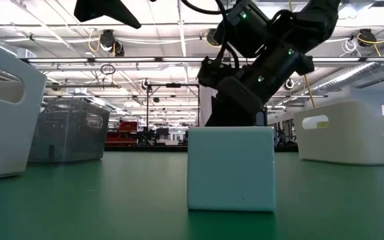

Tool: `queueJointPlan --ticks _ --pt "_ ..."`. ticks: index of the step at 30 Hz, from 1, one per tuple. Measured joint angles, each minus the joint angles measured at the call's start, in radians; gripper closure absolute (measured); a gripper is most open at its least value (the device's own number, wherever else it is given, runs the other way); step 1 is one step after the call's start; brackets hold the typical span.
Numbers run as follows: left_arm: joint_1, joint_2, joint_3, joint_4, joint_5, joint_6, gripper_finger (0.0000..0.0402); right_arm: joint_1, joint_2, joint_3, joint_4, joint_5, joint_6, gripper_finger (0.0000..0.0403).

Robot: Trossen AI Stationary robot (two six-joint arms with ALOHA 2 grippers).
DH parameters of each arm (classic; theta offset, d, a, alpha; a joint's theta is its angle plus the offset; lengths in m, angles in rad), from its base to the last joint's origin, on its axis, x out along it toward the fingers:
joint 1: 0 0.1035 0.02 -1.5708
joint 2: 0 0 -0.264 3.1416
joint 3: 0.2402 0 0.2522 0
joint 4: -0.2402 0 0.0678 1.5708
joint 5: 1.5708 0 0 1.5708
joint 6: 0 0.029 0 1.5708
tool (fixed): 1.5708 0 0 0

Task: Sort & place blocks by color
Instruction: Put the green block into the white bin

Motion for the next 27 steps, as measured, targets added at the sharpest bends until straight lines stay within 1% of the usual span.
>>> queueJointPlan --ticks 8,12,15,20,27 --pt "0.000 0.000 0.000 0.000 0.000 0.000 0.0151 0.007 0.073 0.003 0.114 -0.011 0.045 0.0143" --pt "0.000 0.000 0.000 -0.006 0.000 0.000 0.0151 0.006 0.074 0.001 0.131 -0.054 0.121 0.0153" --pt "0.000 0.000 0.000 -0.007 0.000 0.000 0.0151 0.006 0.048 -0.004 0.148 -0.058 0.173 0.0155" --pt "0.000 0.000 0.000 -0.012 0.003 0.000 0.0151 0.020 0.011 -0.002 0.199 -0.057 0.177 0.0152" --pt "0.000 0.000 0.000 -0.015 0.005 0.000 0.0151 0.042 0.041 -0.002 0.179 -0.054 0.104 0.0152"
